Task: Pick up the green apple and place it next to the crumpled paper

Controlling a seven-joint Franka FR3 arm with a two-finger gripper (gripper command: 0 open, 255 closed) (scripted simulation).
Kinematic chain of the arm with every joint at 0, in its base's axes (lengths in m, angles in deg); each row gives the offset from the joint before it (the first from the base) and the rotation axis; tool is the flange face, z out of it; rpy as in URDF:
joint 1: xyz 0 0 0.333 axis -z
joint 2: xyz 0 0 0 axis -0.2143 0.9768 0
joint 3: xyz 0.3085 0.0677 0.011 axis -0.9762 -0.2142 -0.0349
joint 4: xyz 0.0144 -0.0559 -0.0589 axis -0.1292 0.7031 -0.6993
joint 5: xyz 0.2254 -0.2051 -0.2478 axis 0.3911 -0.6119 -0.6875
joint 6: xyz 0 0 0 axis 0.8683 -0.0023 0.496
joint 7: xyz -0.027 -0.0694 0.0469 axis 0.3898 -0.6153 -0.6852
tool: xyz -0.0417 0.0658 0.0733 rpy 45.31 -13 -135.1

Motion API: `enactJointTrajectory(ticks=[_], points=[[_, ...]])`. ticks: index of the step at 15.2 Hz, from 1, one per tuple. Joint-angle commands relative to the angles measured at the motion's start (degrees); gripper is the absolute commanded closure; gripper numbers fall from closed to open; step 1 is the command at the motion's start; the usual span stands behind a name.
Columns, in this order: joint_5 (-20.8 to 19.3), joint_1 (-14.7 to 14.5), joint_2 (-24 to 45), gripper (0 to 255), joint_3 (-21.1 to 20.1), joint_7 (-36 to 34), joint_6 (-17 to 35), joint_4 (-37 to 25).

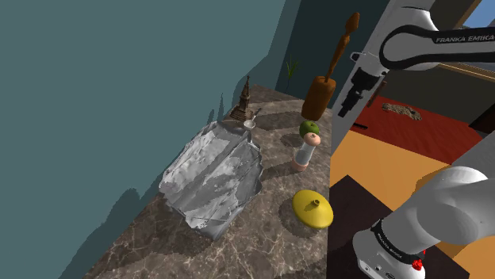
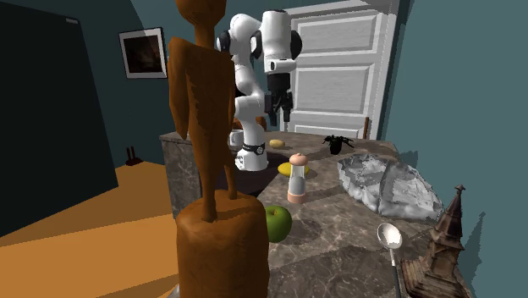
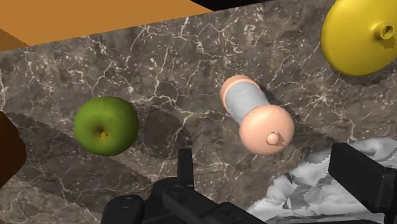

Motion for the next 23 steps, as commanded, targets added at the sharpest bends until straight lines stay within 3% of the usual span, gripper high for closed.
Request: enactJointTrajectory(ticks=[1, 7, 13, 18, 23], points=[[-0.1, -0.2, 3.2, 0, 2.7, 4.1, 3.5, -0.4], [3.9, -2.5, 15.5, 0, 10.2, 16.9, 13.5, -3.6], [15.8, -4.7, 30.7, 0, 15.7, 33.8, 20.2, -10.5], [28.7, -1.7, 44.2, 0, 14.5, 48.5, 21.7, -19.2], [31.5, -0.7, 47.1, 0, 13.0, 50.5, 23.8, -19.5]])
